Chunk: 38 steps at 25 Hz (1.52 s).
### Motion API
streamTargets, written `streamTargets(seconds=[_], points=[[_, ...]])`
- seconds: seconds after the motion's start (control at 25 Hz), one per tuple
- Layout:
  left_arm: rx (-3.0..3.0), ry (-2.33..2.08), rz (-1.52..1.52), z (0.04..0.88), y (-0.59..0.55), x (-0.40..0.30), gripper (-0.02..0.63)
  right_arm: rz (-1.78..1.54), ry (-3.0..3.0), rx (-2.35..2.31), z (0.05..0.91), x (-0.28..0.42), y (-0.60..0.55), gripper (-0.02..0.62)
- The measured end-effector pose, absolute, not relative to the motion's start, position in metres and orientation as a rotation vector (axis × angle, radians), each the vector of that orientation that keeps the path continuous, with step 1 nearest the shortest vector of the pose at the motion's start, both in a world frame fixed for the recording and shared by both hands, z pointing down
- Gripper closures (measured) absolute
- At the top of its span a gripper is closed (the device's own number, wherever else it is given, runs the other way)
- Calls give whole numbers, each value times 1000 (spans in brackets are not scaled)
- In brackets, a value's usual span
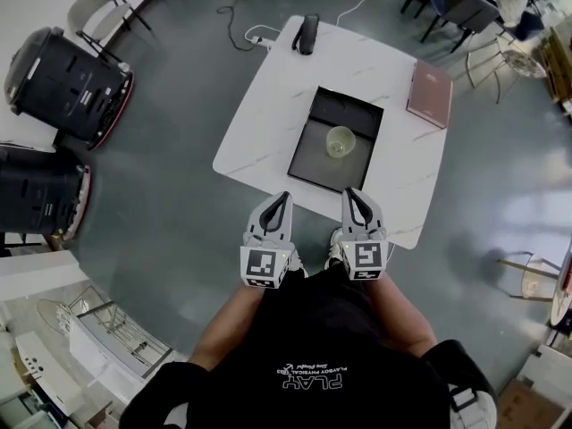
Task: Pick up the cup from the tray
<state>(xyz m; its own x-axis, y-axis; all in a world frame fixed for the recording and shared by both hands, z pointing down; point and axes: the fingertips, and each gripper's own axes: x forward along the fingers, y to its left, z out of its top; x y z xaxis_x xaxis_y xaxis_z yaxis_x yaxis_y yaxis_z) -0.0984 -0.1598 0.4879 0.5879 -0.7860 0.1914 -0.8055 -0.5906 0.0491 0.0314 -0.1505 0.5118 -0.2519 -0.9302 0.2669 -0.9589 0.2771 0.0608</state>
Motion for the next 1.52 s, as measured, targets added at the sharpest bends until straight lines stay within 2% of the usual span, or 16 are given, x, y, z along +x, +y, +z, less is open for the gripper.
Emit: streamTargets(seconds=[0.8, 0.84, 1.04, 1.24, 1.52], points=[[2544, -1456, 295, 517, -196, -88, 598, 267, -2397, 1591, 549, 44, -211, 582], [2542, -1455, 297, 518, -196, -88, 598, 274, -2386, 1593, 552, 45, -212, 572], [2541, -1452, 300, 517, -196, -85, 598, 302, -2340, 1624, 561, 51, -221, 393], [2538, -1443, 310, 521, -195, -85, 598, 380, -2326, 1623, 577, 53, -235, 288], [2518, -1455, 311, 527, -198, -90, 598, 474, -2292, 1607, 600, 51, -260, 233]])
